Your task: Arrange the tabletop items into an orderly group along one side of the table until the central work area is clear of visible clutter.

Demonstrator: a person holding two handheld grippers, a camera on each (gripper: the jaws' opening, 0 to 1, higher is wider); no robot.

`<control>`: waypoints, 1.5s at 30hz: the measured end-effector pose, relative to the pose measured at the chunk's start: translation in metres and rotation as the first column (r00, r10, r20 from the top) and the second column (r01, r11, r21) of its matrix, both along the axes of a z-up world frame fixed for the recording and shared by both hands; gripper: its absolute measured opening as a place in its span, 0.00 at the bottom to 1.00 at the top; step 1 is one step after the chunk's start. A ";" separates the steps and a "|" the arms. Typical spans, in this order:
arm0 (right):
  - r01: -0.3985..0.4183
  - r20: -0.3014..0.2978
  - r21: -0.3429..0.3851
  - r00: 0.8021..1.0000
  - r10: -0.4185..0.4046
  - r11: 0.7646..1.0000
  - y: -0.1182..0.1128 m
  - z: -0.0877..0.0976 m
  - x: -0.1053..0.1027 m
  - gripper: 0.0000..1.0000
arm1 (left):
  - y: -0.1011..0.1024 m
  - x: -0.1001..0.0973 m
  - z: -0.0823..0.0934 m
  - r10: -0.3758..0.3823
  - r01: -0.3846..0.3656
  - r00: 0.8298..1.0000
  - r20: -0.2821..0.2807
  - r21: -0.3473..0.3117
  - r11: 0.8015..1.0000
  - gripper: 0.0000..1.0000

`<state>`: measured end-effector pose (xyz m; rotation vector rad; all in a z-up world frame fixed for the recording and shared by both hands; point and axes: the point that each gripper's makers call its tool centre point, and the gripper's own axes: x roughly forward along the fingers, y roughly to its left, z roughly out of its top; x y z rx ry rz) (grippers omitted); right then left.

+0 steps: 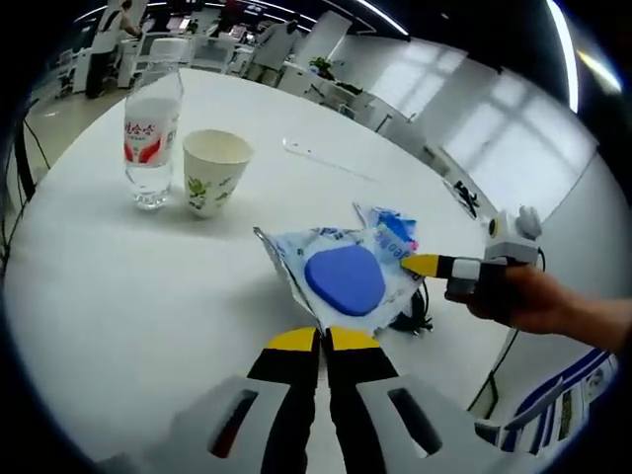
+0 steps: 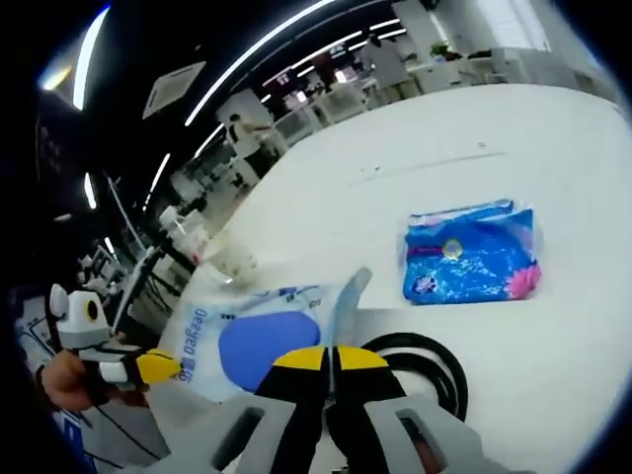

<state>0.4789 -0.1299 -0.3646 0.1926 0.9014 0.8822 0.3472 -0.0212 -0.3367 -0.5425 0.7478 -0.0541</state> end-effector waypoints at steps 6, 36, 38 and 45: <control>0.035 -0.009 0.022 0.999 -0.035 0.999 0.001 0.001 0.015 0.00 | 0.002 0.014 -0.010 -0.010 0.010 1.000 -0.012 -0.013 1.000 0.00; 0.125 -0.033 0.022 0.992 -0.124 0.992 0.004 -0.015 0.042 0.00 | 0.063 0.090 -0.052 0.183 -0.182 0.983 -0.003 -0.138 0.974 0.00; 0.126 -0.032 0.023 0.992 -0.125 0.992 0.007 -0.016 0.041 0.00 | 0.065 0.090 -0.053 0.212 -0.209 0.977 0.002 -0.155 0.966 0.00; 0.133 -0.037 0.004 0.990 -0.133 0.991 0.011 -0.022 0.042 0.00 | 0.078 0.101 -0.060 0.266 -0.261 0.964 0.006 -0.180 0.948 0.00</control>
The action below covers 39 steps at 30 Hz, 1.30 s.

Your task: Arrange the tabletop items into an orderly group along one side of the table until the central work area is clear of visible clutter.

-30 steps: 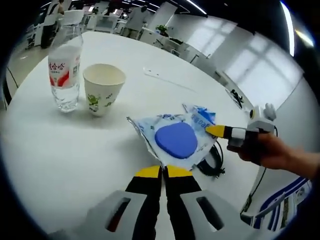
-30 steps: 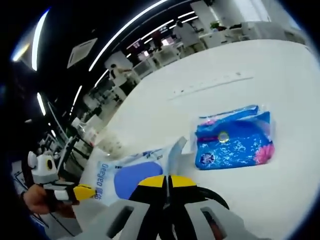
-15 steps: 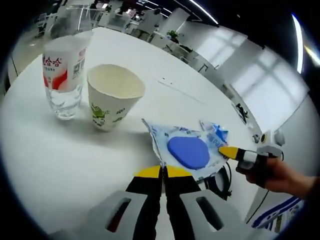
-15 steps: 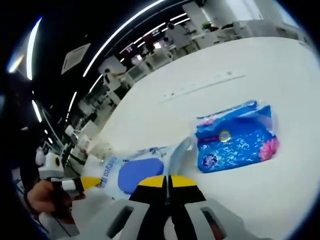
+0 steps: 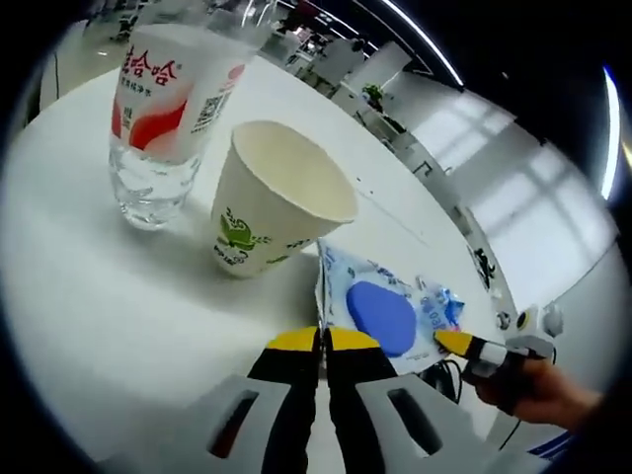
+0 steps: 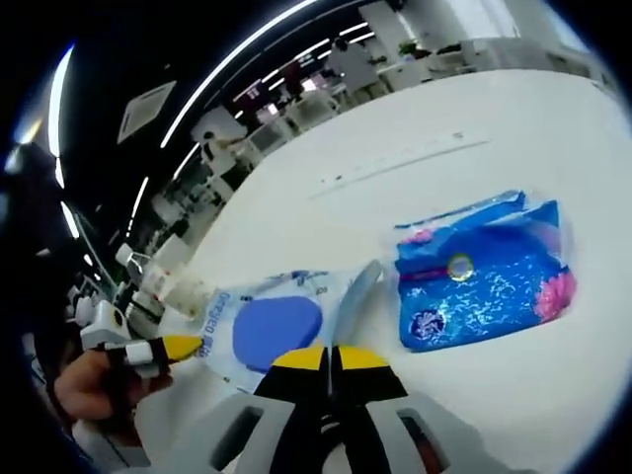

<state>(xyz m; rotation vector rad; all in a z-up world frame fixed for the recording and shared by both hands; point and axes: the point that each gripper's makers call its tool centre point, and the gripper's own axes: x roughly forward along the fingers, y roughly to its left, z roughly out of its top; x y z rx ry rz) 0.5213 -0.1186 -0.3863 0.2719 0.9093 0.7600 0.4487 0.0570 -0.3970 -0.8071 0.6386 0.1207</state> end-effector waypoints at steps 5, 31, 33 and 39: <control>0.030 -0.019 0.001 0.999 -0.030 1.000 -0.005 -0.006 0.007 0.04 | 0.004 0.003 0.000 0.028 -0.028 0.999 0.018 -0.021 0.999 0.00; 0.024 -0.012 0.008 1.000 -0.024 1.000 -0.016 -0.009 0.006 0.00 | -0.002 -0.010 -0.004 -0.045 0.045 0.998 0.036 -0.005 0.999 0.00; 0.032 -0.014 0.010 0.999 -0.032 0.999 -0.014 -0.008 0.004 0.00 | -0.002 -0.010 -0.002 -0.033 0.033 0.999 0.036 -0.008 0.999 0.00; 0.054 -0.009 0.019 0.999 -0.054 0.998 -0.007 -0.004 0.010 0.00 | -0.001 -0.007 0.000 -0.013 0.013 0.999 0.033 -0.003 1.000 0.00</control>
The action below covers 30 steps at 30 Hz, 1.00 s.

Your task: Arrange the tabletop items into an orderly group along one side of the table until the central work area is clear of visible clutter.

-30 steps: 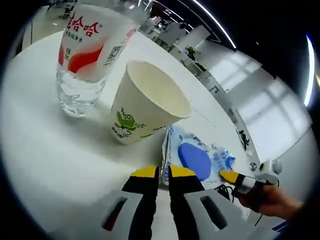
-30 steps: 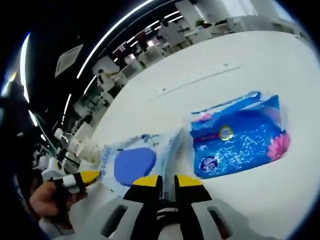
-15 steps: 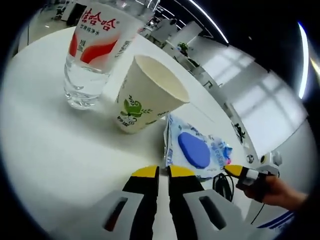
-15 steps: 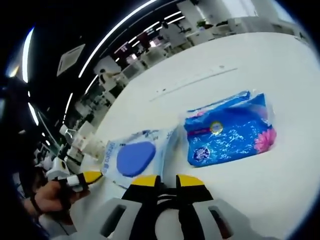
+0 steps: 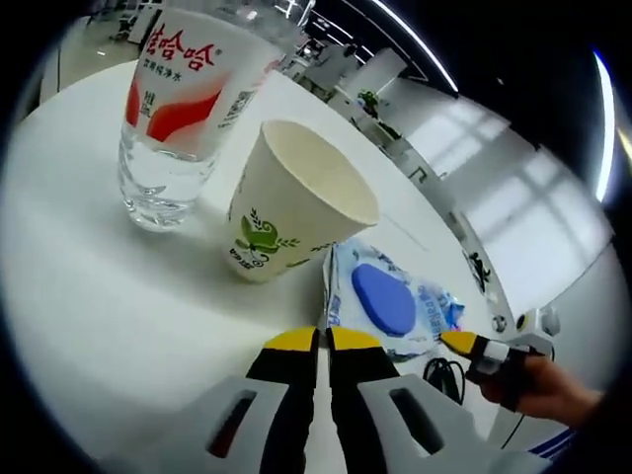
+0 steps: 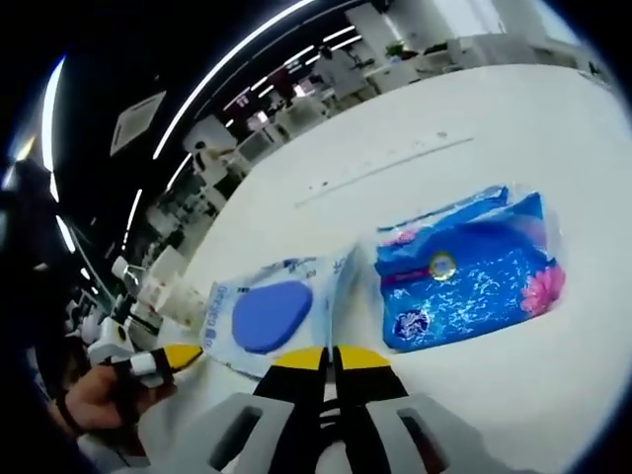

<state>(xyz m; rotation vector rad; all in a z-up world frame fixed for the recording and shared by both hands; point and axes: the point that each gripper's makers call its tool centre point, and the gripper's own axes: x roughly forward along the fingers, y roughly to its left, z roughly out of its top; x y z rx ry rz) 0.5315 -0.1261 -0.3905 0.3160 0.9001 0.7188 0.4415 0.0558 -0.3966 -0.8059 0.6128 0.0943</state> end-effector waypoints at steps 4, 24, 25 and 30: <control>0.014 -0.003 0.007 1.000 -0.014 1.000 0.001 -0.003 0.010 0.00 | 0.006 0.004 -0.004 0.019 -0.019 1.000 -0.002 -0.008 1.000 0.00; 0.085 -0.016 0.029 0.996 -0.085 0.996 -0.025 0.005 0.008 0.14 | -0.001 -0.023 -0.004 0.120 -0.120 0.993 -0.010 -0.039 0.992 0.10; 0.088 -0.016 0.028 0.996 -0.087 0.996 -0.027 0.006 0.005 0.14 | 0.000 -0.022 -0.004 0.121 -0.122 0.993 -0.010 -0.042 0.992 0.10; 0.108 -0.012 0.030 0.994 -0.108 0.994 -0.040 0.010 -0.003 0.13 | -0.010 -0.030 0.000 0.104 -0.105 0.994 -0.009 -0.039 0.994 0.10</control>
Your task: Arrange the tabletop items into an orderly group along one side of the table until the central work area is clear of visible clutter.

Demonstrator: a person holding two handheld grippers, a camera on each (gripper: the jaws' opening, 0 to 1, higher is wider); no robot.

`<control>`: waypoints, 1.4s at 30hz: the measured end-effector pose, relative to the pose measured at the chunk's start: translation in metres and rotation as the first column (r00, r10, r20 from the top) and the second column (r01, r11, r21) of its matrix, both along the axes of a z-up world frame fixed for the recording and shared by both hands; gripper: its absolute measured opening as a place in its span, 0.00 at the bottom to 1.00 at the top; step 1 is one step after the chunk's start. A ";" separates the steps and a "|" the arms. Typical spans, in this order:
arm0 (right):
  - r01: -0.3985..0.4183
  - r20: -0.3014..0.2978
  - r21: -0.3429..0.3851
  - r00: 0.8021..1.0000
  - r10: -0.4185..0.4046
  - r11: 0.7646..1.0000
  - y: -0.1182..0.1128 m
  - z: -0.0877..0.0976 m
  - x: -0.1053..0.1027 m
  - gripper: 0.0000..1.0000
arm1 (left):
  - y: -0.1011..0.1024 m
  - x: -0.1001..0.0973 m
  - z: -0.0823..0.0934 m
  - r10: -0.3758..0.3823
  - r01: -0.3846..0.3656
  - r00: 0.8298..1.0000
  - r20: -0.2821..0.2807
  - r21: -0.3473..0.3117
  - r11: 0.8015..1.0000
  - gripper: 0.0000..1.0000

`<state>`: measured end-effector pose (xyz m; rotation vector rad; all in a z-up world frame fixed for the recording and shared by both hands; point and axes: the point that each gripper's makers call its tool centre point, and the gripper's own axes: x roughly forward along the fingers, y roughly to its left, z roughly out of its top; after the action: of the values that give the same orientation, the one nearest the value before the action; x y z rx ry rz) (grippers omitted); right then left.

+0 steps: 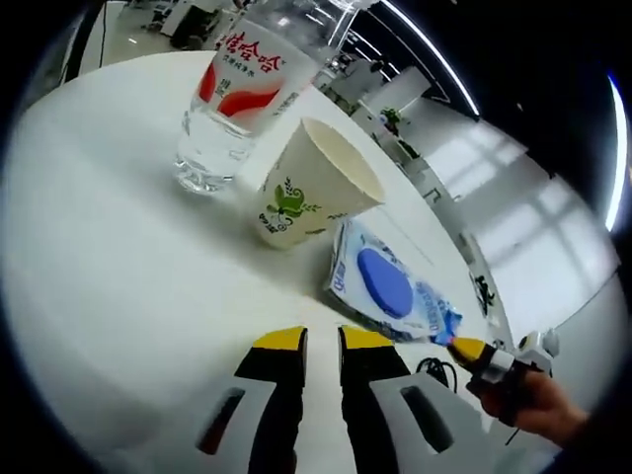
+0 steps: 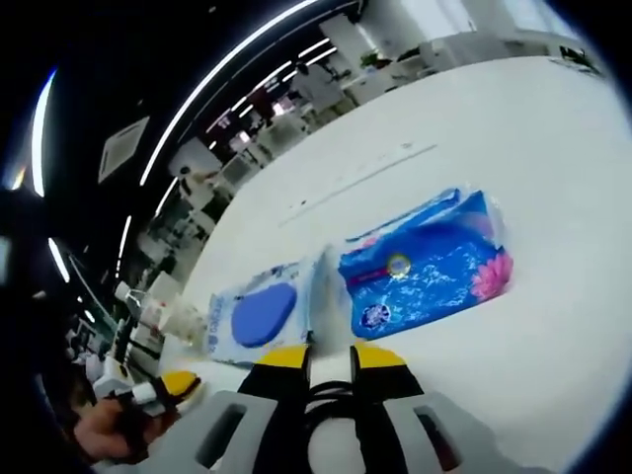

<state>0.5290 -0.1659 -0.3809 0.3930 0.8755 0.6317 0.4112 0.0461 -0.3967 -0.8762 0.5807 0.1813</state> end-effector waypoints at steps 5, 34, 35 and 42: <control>0.014 0.006 -0.005 1.000 -0.014 1.000 -0.013 0.007 -0.014 0.12 | -0.013 0.001 0.006 -0.029 0.029 1.000 0.005 0.014 0.999 0.09; 0.075 -0.017 -0.010 0.997 -0.075 0.997 -0.064 -0.001 -0.046 0.13 | -0.112 0.005 0.005 -0.258 0.258 0.966 0.002 0.025 0.966 0.09; 0.076 -0.019 -0.009 0.997 -0.076 0.997 -0.066 -0.005 -0.043 0.13 | -0.117 0.006 0.006 -0.263 0.262 0.965 0.002 0.023 0.965 0.09; 0.079 -0.026 -0.011 0.997 -0.079 0.997 -0.072 -0.010 -0.043 0.14 | -0.140 0.010 0.005 -0.308 0.308 0.951 0.005 0.018 0.951 0.10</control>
<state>0.4861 -0.2379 -0.3909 0.4262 0.8837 0.5501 0.4211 -0.0942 -0.3915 -0.7584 0.6997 -0.1013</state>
